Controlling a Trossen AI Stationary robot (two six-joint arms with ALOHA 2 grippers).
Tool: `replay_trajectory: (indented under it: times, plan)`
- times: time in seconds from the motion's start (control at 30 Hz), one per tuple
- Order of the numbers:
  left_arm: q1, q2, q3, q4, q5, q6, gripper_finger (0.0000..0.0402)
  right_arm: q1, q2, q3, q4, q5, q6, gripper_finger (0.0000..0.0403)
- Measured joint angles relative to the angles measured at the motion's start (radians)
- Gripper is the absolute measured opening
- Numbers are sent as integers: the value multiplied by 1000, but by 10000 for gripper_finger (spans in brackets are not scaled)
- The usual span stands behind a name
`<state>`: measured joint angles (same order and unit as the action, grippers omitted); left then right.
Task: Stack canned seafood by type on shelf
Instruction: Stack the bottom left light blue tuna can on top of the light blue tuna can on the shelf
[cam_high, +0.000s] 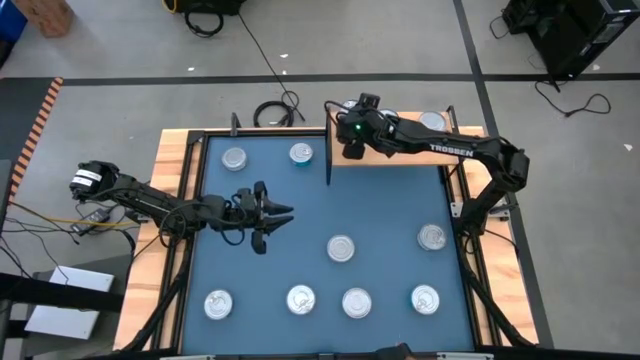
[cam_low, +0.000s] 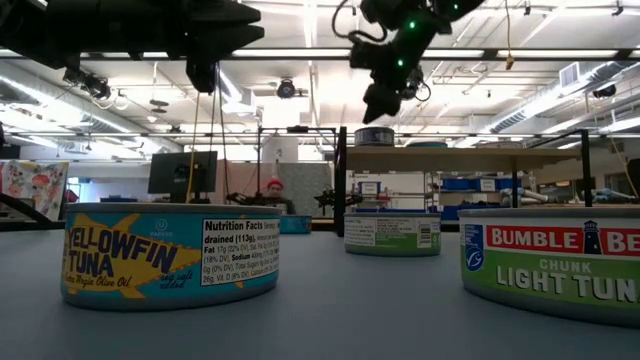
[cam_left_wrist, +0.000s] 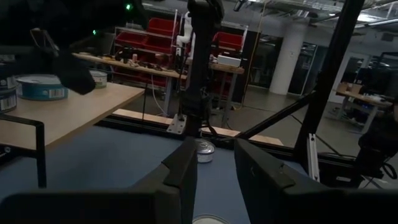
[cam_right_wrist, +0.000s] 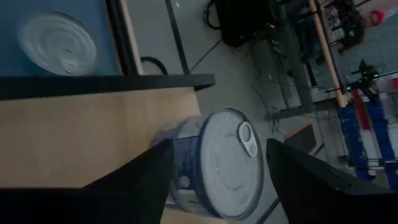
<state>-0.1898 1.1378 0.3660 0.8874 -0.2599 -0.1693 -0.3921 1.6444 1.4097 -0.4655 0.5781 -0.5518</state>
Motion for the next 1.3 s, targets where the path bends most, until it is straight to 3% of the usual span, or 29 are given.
replay_trajectory:
  times: [0.2, 0.33, 0.4, 0.47, 0.7, 0.87, 1.07, 1.3]
  plan:
    - [0, 0, 0, -16, 3, 9, 110, 76, 0, 36, -88, -37, 78, 188]
    - [0, 0, 0, -18, 10, 8, 110, 84, 0, 34, -77, -214, 139, 99]
    - [0, 0, 0, -18, 24, 8, 110, 77, -6, 23, -67, -231, 138, 42]
    - [-2, 0, 0, -18, 36, 8, 110, 64, -24, 16, -68, -225, 142, 13]
    - [-2, 0, 0, -18, 37, 16, 110, -3, -159, -38, -81, -215, 235, 5]
    - [-2, 0, 0, -18, 37, 11, 110, -16, -303, -246, 65, -336, 278, 4]
    - [-2, 0, 0, -18, 37, 24, 110, 51, -467, -537, 287, -343, 322, 2]
    - [-2, 0, 0, -19, 37, 84, 110, 190, -597, -684, 398, -342, 413, 2]
